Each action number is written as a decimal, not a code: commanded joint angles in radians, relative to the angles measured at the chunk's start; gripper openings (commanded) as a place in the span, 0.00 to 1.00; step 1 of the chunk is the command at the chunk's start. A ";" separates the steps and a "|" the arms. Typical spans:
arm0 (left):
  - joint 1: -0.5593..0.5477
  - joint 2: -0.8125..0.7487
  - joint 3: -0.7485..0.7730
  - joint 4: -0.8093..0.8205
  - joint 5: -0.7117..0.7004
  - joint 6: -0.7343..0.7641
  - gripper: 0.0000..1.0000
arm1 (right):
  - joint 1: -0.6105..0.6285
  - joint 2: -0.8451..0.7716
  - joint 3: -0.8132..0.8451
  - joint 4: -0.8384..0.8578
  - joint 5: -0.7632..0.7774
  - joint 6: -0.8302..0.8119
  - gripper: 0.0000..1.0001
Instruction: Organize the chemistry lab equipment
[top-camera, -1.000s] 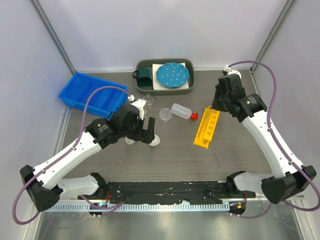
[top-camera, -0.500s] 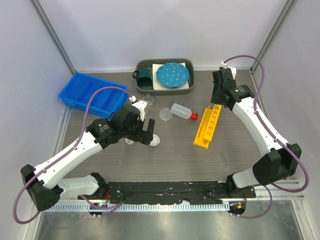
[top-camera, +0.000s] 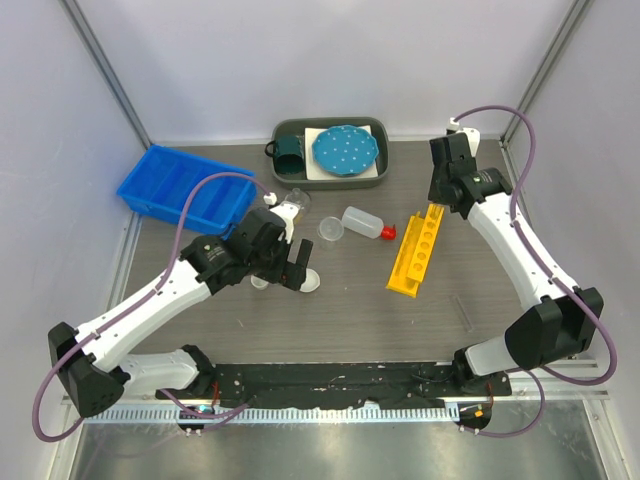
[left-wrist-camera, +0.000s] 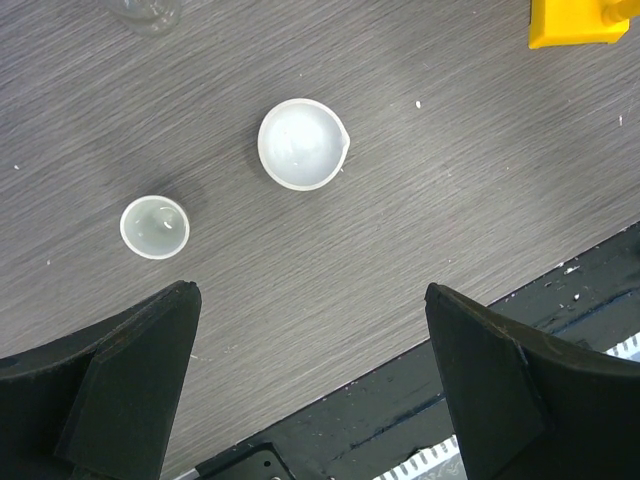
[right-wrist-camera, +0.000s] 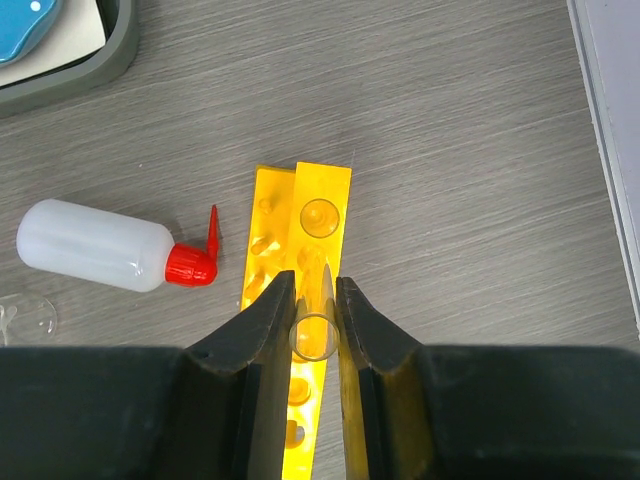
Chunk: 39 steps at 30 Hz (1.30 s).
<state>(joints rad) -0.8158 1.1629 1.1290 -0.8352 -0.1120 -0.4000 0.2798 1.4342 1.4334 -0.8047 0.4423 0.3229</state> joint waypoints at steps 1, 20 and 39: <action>0.003 -0.003 0.002 0.015 -0.006 0.020 1.00 | -0.005 -0.001 -0.022 0.077 0.026 -0.002 0.15; 0.004 -0.006 -0.012 0.011 -0.008 0.016 1.00 | -0.005 0.015 -0.212 0.180 -0.042 0.050 0.15; 0.004 -0.006 -0.008 0.005 -0.008 0.010 1.00 | -0.005 0.026 -0.309 0.246 -0.056 0.067 0.36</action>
<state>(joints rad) -0.8158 1.1629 1.1194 -0.8360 -0.1123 -0.3882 0.2771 1.4723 1.1477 -0.5854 0.3885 0.3710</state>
